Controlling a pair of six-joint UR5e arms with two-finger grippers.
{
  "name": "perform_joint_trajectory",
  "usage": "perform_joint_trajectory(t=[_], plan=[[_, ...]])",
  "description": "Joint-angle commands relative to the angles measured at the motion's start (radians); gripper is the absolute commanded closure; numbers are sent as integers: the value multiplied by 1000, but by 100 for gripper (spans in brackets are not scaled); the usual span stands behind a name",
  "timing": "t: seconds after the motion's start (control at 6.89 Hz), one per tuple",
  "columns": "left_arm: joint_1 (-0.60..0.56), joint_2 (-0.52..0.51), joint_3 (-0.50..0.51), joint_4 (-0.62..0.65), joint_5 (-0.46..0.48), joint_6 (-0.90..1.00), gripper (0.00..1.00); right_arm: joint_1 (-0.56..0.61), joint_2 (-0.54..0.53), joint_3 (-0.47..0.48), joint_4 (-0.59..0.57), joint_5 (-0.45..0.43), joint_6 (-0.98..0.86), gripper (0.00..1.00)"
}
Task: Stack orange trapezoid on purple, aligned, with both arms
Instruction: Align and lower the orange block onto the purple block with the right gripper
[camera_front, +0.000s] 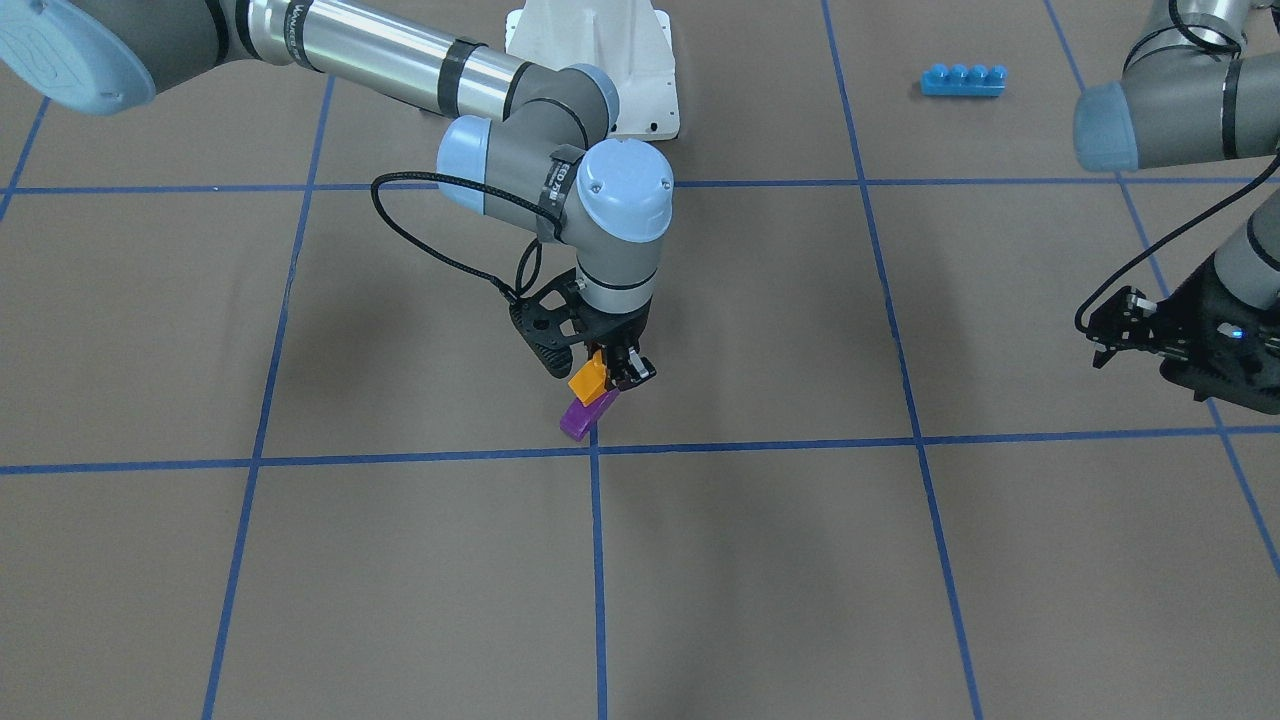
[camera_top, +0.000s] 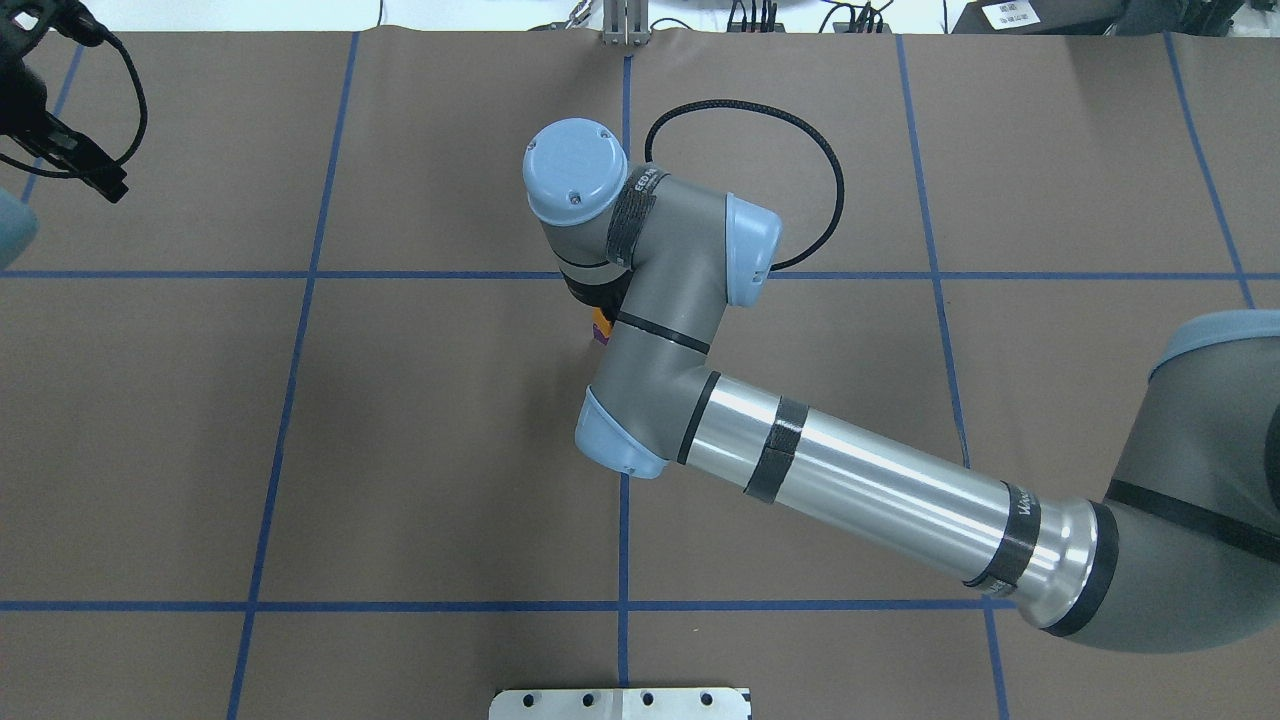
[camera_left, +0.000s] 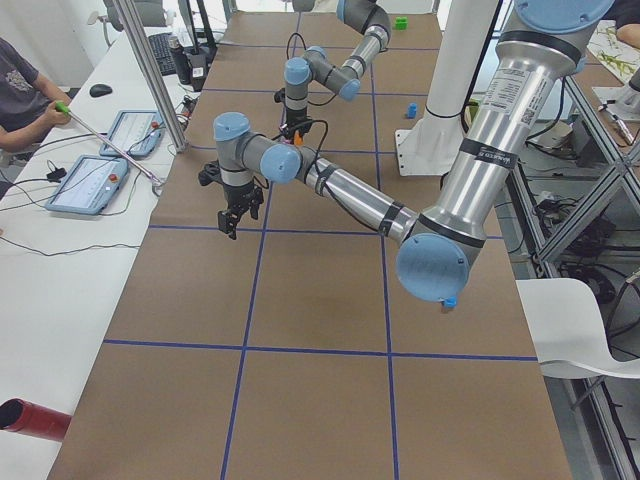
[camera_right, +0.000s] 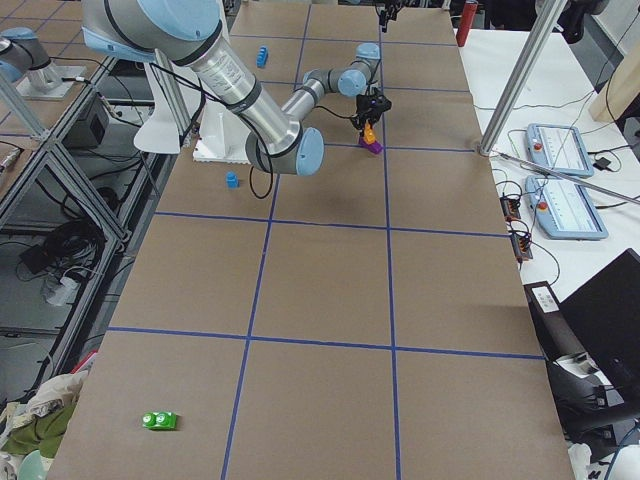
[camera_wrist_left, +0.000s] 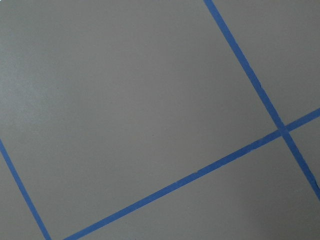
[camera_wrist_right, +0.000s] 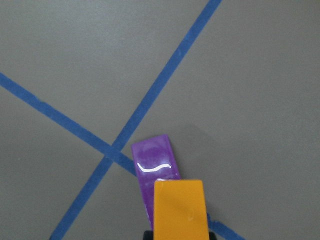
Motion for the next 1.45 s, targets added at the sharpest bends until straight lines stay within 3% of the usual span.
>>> perform_joint_trajectory(t=[0.0, 0.44, 0.58, 1.16, 1.31], plan=[[0, 0, 0, 0, 0, 0, 0, -9, -4, -4, 0, -15, -2, 100], [0, 0, 0, 0, 0, 0, 0, -9, -2, -3, 1, -21, -8, 100], [0, 0, 0, 0, 0, 0, 0, -11, -2, 2, 1, -23, -8, 3], [0, -3, -2, 0, 0, 0, 0, -2, -12, 51, -2, -20, -18, 0], [0, -4, -3, 2, 0, -2, 0, 35, -30, 136, -23, 0, -25, 0]])
